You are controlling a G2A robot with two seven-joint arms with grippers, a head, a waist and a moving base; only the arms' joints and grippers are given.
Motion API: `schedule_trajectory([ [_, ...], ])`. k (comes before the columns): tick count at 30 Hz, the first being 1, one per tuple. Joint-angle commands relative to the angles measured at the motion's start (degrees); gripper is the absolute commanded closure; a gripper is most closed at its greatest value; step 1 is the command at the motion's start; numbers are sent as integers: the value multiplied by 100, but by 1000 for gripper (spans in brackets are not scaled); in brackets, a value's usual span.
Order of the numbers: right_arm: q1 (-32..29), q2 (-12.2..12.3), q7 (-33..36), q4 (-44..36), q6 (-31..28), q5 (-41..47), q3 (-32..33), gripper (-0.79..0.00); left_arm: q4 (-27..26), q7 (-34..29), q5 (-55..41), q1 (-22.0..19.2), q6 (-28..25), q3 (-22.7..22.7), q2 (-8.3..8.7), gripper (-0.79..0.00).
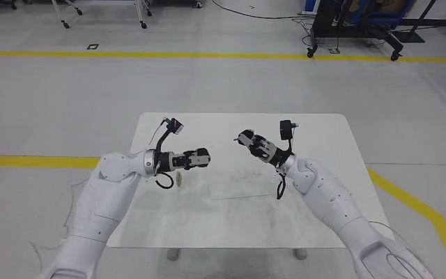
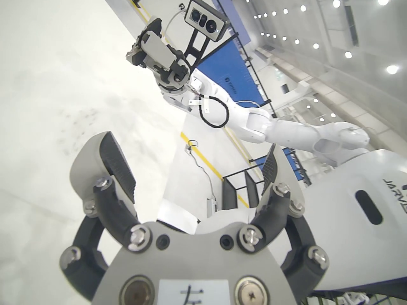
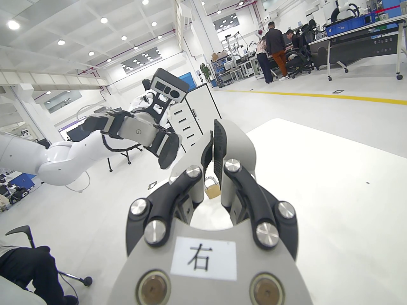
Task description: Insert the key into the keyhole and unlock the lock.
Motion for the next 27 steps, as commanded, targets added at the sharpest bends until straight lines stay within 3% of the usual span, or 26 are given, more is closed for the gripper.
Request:
schedule_trajectory([
  [1, 0, 0, 0, 0, 0, 0, 0, 0, 339, 89, -104, -193, -107, 209, -49, -785],
  [7, 0, 0, 0, 0, 0, 0, 0, 0, 863, 709, 58, -368, -726, 517, -113, -785],
  [12, -143, -27, 311, -235, 128, 345, -40, 0, 775, 1219, 515, -303, -1235, 539, -97, -785],
  [17, -88, -94, 1422, -41, 134, 1981, -255, 0, 542, 1592, 883, -103, -1427, 499, -66, -785],
  [22, 42, -106, 2457, 49, 178, 3078, -346, 0, 379, 1703, 973, 9, -1424, 490, -40, -785],
  [25, 107, -108, 2959, 92, 123, 3602, -381, 0, 282, 1648, 907, 23, -1348, 535, -35, -727],
  [27, 152, -111, 3235, 131, 113, 3842, -399, 0, 230, 1658, 928, 23, -1311, 566, -35, -634],
])
